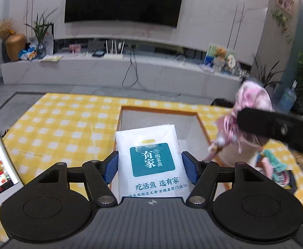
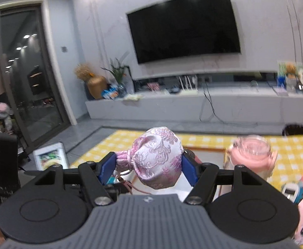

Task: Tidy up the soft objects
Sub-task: 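Carry the paper bag and pink pouch with both tools over the orange box, then open both tools to drop the paper bag and pouch into the box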

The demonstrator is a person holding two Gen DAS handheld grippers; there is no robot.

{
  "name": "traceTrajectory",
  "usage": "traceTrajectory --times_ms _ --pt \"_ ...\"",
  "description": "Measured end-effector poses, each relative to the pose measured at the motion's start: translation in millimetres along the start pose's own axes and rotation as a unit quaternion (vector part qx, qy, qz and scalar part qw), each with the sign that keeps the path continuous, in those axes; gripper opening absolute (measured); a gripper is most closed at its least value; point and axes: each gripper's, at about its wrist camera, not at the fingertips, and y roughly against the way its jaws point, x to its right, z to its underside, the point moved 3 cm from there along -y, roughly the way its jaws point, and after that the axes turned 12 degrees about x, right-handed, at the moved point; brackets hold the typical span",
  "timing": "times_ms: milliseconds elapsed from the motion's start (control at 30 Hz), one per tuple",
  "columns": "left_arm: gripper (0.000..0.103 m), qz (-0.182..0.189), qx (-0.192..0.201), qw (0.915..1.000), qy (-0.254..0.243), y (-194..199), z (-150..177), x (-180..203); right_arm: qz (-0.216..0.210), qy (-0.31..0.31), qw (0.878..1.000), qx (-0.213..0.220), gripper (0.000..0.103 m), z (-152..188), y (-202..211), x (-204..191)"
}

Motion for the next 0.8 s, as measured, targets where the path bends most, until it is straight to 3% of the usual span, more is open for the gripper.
traceTrajectory --times_ms 100,167,267,333,633,800 --pt "0.074 -0.009 -0.027 0.9996 -0.005 -43 3 -5 0.006 -0.011 1.000 -0.020 0.067 16 -30 15" --pt "0.074 -0.014 -0.044 0.9989 -0.001 -67 10 -12 0.032 -0.012 0.999 -0.041 0.067 31 -51 25" --pt "0.073 -0.051 -0.083 0.9949 0.027 -97 29 -26 0.048 -0.022 0.996 -0.077 0.067 55 -70 36" --pt "0.073 -0.053 -0.102 0.9931 0.022 -110 41 -29 0.053 -0.014 0.994 -0.094 0.067 67 -80 40" --pt "0.074 0.001 -0.126 0.9909 -0.049 -123 72 -15 0.045 0.054 0.987 -0.142 0.067 107 -89 45" --pt "0.083 -0.005 -0.116 0.9890 -0.091 -122 76 -4 0.045 0.094 0.985 -0.137 0.067 112 -88 43"
